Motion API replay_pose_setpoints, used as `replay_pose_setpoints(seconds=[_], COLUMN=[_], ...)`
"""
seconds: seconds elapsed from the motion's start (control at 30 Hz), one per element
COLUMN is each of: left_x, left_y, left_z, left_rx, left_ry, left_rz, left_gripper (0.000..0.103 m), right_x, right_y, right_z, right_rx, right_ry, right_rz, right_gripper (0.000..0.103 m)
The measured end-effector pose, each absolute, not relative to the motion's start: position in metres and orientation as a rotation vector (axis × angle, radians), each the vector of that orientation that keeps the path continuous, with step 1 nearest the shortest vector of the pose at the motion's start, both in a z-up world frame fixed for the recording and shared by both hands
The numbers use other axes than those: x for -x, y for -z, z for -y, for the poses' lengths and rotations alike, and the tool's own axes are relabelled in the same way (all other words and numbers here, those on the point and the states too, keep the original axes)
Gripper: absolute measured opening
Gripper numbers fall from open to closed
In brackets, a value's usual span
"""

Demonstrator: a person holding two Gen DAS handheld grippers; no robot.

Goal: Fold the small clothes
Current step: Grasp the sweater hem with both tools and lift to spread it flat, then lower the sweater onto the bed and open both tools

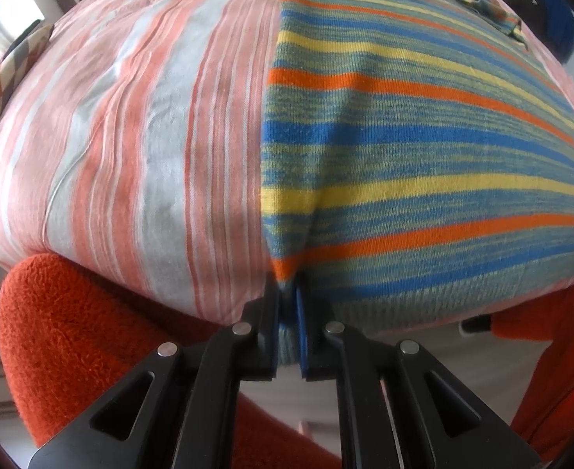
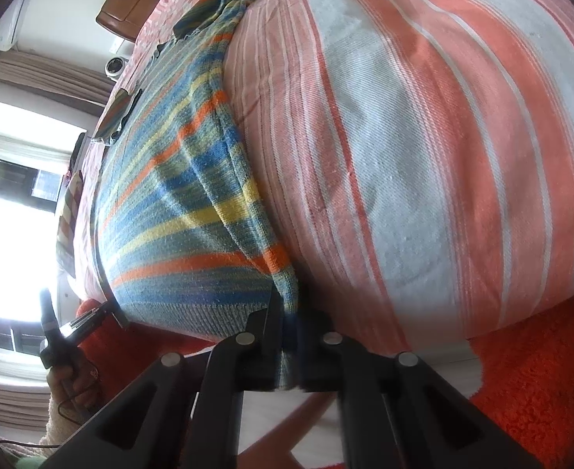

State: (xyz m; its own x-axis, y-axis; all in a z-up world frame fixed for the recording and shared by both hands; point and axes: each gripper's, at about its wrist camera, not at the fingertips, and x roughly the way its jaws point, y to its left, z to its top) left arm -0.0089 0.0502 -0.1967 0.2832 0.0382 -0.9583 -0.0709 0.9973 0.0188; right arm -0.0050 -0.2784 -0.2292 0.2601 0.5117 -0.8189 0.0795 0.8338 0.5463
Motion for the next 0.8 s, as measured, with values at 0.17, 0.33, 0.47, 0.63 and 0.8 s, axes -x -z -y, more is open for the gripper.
replay_pose_setpoints(seconds=[0.17, 0.33, 0.47, 0.63, 0.8], left_x=[0.015, 0.026, 0.031, 0.005, -0.023], left_y=[0.194, 0.181, 0.159, 0.128, 0.135], left_z=[-0.054, -0.061, -0.073, -0.068, -0.050], left_rx=[0.014, 0.005, 0.012, 0.036, -0.002], left_ry=[-0.088, -0.106, -0.147, -0.136, -0.128], left_rz=[-1.293, -1.266, -1.191, -1.037, -0.977], left_gripper=[0.023, 0.044, 0.048, 0.075, 0.089], right_x=[0.009, 0.015, 0.022, 0.013, -0.010], right_y=[0.222, 0.208, 0.185, 0.121, 0.125], right_z=[0.273, 0.275, 0.281, 0.269, 0.202], right_rx=[-0.477, -0.363, -0.227, -0.118, 0.000], right_ry=[-0.294, -0.228, -0.133, -0.099, -0.332], right_rz=[-1.301, -1.317, -1.271, -1.020, -0.992], right_gripper=[0.009, 0.026, 0.045, 0.049, 0.057])
